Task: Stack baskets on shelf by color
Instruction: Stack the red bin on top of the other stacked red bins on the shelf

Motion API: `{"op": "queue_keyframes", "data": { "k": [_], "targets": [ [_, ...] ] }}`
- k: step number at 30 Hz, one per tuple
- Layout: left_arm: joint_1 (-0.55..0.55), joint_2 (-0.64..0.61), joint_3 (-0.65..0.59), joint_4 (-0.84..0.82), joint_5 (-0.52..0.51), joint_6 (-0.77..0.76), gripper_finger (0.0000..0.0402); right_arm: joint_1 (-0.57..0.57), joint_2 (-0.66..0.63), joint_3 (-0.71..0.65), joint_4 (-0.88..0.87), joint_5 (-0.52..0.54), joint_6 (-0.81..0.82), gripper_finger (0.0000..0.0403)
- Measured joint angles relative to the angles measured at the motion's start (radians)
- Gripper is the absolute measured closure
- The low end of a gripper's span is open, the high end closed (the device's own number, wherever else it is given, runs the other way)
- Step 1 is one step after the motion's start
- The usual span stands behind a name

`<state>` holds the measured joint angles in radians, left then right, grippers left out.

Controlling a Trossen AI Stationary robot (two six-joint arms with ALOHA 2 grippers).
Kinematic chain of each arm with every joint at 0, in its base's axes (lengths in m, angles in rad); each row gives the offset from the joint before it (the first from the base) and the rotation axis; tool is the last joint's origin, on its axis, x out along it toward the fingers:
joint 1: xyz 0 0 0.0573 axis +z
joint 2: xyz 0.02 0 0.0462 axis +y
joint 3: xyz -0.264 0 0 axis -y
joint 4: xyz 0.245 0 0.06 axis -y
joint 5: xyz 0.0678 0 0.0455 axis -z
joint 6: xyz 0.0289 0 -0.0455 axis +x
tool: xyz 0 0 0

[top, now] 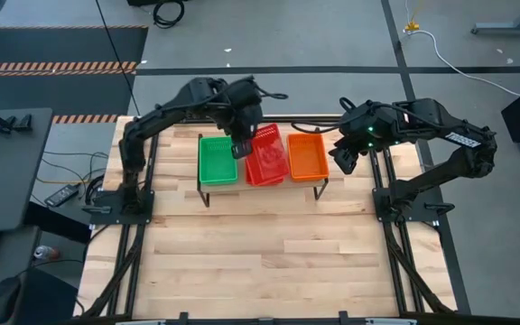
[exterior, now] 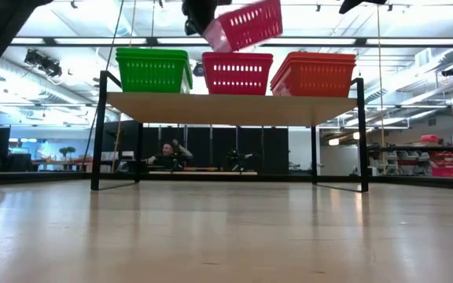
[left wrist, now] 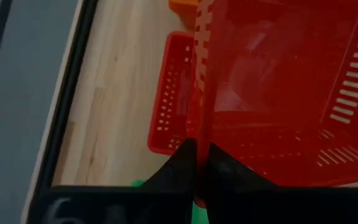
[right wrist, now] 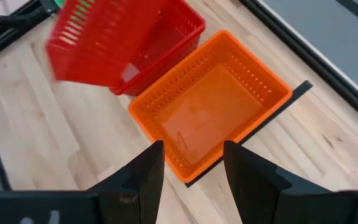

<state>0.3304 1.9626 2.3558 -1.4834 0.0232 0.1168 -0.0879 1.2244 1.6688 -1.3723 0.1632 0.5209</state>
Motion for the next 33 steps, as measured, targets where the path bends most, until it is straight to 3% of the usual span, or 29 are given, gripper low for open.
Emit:
{"op": "queue_keyframes", "data": {
  "k": [5, 13, 33],
  "targets": [
    [0.005, 0.031, 0.0, 0.005, -0.052, 0.036, 0.0387, 0.009, 0.0, 0.0, 0.002, -0.025, 0.021, 0.0231],
    [0.015, 0.033, 0.0, -0.022, -0.133, 0.266, 0.0385, 0.028, 0.0, 0.0, 0.001, -0.026, 0.025, 0.0231],
    [0.013, 0.033, 0.0, -0.013, -0.098, 0.257, 0.0365, 0.028, 0.0, 0.0, 0.001, -0.023, 0.003, 0.0231]
  ]
}}
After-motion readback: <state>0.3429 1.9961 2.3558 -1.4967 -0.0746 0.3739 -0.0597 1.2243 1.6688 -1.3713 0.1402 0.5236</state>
